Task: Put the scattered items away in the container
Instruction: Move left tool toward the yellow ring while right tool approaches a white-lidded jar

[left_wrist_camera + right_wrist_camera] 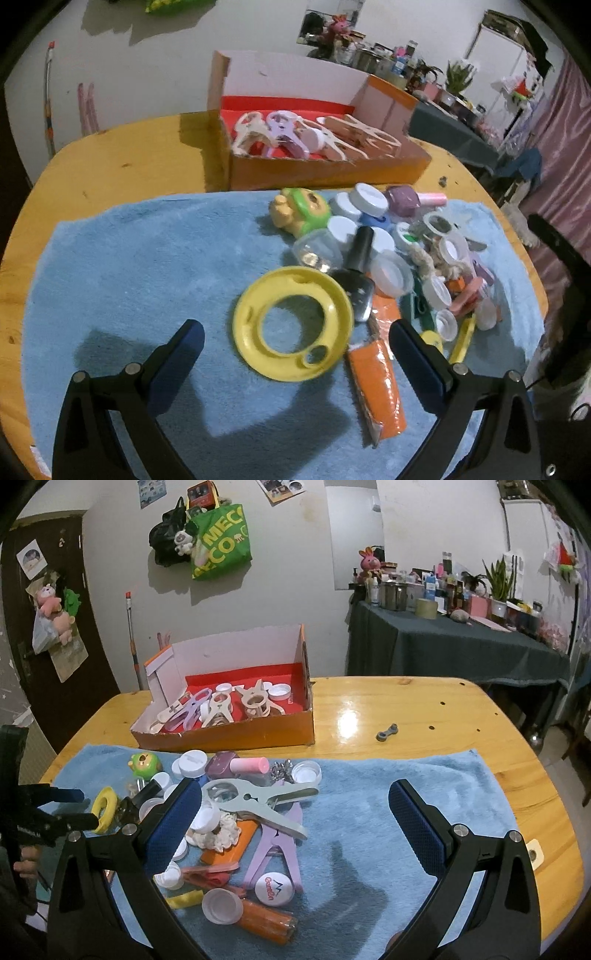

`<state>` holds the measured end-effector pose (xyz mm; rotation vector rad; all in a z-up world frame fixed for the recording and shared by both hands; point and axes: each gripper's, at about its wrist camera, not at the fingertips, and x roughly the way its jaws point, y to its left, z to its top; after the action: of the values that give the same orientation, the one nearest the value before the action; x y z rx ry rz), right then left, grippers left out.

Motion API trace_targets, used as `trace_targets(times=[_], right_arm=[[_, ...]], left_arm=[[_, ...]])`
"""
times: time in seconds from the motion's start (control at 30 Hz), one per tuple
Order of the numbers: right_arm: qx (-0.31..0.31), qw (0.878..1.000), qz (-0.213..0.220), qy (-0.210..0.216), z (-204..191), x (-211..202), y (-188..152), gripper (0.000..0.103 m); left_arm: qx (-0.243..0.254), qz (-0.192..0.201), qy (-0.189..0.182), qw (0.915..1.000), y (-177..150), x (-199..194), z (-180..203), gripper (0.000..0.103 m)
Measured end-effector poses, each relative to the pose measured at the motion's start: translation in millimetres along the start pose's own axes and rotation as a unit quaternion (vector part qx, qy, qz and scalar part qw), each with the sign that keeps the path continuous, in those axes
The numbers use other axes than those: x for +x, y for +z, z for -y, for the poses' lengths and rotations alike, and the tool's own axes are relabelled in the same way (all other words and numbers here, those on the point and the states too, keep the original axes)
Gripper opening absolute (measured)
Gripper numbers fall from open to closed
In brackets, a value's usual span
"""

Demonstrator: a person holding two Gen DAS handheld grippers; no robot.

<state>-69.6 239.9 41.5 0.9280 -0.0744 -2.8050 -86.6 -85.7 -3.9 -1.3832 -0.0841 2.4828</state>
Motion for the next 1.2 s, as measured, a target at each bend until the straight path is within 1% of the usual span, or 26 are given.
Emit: trace_targets(times=[0.07, 0.1, 0.27, 0.47, 0.67, 0.77, 0.83, 0.9, 0.93, 0.97, 1.0, 1.03, 1.07, 1.1, 1.2], right_arm=[[0.001, 1.0, -0.002, 0.004, -1, 1, 0, 0.103], [0.001, 1.0, -0.003, 0.006, -1, 2, 0, 0.103], [-0.007, 1.0, -0.007, 0.008, -4, 5, -1, 0.103], [-0.005, 1.0, -0.009, 0.008, -3, 7, -1, 0.103], [-0.005, 1.0, -0.018, 0.009, -2, 11, -3, 0.103], [-0.009, 0.999, -0.034, 0.02, -2, 15, -6, 0.103], [-0.015, 0.998, -0.049, 0.038, -3, 17, -9, 0.103], [-0.029, 0.997, -0.061, 0.047, -5, 16, -13, 0.103], [-0.042, 0.996, -0.064, 0.04, -6, 16, -15, 0.103], [-0.058, 0.996, -0.065, 0.023, -7, 15, -19, 0.102], [-0.075, 0.995, -0.067, 0.006, -8, 14, -23, 0.101], [-0.088, 0.994, -0.071, -0.004, -9, 14, -26, 0.095], [-0.098, 0.992, -0.075, -0.009, -10, 14, -29, 0.085], [-0.108, 0.991, -0.084, -0.013, -10, 14, -33, 0.081], [-0.114, 0.988, -0.101, -0.006, -10, 17, -40, 0.08]], left_arm=[[0.006, 0.009, 0.032, 0.9994, 2, -2, -3, 0.102], [0.009, 0.012, 0.04, 0.9991, 4, -3, -4, 0.102], [0.019, -0.008, 0.049, 0.9986, 9, 5, -13, 0.102], [0.056, -0.019, 0.079, 0.9951, 7, 15, -10, 0.101], [0.057, -0.03, 0.078, 0.9949, 8, 21, -12, 0.097], [0.064, -0.032, 0.081, 0.9942, 7, 22, -10, 0.097], [0.067, -0.033, 0.082, 0.9938, 6, 23, -8, 0.097], [0.072, -0.035, 0.086, 0.9931, 5, 24, -6, 0.097], [0.073, -0.036, 0.087, 0.9928, 5, 25, -6, 0.097], [0.076, -0.036, 0.09, 0.9923, 5, 26, -5, 0.096], [0.077, -0.037, 0.09, 0.9923, 5, 26, -5, 0.096], [0.077, -0.037, 0.088, 0.9924, 5, 26, -5, 0.096], [0.077, -0.038, 0.087, 0.9925, 5, 27, -5, 0.096], [0.076, -0.038, 0.087, 0.9926, 5, 27, -6, 0.096], [0.075, -0.04, 0.087, 0.9926, 4, 29, -6, 0.094]])
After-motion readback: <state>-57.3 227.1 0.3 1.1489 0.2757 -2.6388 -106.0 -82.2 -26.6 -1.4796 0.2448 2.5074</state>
